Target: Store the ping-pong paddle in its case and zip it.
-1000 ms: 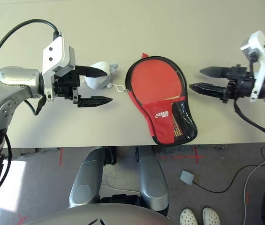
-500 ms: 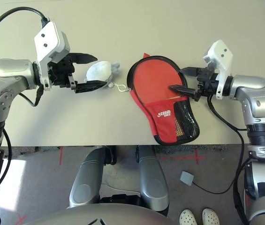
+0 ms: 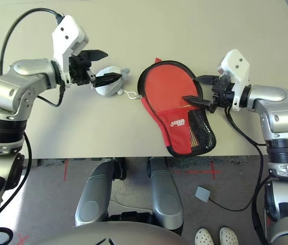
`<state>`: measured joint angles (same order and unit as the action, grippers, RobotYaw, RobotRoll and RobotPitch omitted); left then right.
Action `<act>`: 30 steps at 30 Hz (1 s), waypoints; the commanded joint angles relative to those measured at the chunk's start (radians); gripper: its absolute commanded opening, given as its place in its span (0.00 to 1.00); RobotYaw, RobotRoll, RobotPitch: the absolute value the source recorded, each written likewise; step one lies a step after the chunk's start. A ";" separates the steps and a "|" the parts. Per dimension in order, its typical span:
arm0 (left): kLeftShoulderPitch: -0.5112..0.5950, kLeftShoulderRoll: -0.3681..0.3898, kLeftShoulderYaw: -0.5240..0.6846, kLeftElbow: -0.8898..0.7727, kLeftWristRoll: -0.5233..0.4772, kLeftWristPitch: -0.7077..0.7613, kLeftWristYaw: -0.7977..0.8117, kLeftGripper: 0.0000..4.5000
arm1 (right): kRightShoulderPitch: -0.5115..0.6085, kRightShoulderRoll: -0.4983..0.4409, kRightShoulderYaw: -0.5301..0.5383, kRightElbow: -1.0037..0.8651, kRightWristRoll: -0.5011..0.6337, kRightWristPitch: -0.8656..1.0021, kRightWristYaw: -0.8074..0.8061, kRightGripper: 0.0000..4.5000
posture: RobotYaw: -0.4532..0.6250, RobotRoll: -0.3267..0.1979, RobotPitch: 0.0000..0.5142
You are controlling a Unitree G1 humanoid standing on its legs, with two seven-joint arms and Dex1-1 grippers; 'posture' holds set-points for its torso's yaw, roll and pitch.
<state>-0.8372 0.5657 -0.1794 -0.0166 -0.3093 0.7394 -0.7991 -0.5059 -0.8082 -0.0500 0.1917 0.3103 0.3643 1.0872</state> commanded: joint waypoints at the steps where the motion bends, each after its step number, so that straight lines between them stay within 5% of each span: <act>1: 0.008 0.012 -0.024 0.001 0.012 0.022 -0.029 1.00 | 0.051 0.009 0.043 0.004 -0.031 0.028 -0.006 1.00 | 0.38 0.62 0.69; 11: 0.016 0.049 -0.061 -0.015 0.010 0.098 -0.089 1.00 | 0.067 0.014 0.042 -0.011 -0.031 0.034 -0.033 1.00 | 0.38 0.62 0.70; 14: 0.015 0.051 -0.061 -0.016 0.008 0.109 -0.099 0.87 | 0.069 0.016 0.045 -0.009 -0.036 0.030 -0.039 1.00 | 0.38 0.62 0.70; 24: -0.074 0.024 -0.073 0.081 0.058 0.030 -0.112 0.10 | 0.098 0.014 0.064 -0.030 -0.056 0.015 -0.047 1.00 | 0.37 0.62 0.69; 30: -0.188 -0.063 -0.079 0.312 0.164 -0.146 -0.044 0.06 | 0.128 0.012 0.068 -0.056 -0.064 0.015 -0.052 1.00 | 0.36 0.62 0.70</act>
<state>-1.0039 0.5113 -0.2504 0.2423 -0.1876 0.6457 -0.8741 -0.4427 -0.8030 -0.0524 0.1170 0.2926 0.3518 1.0264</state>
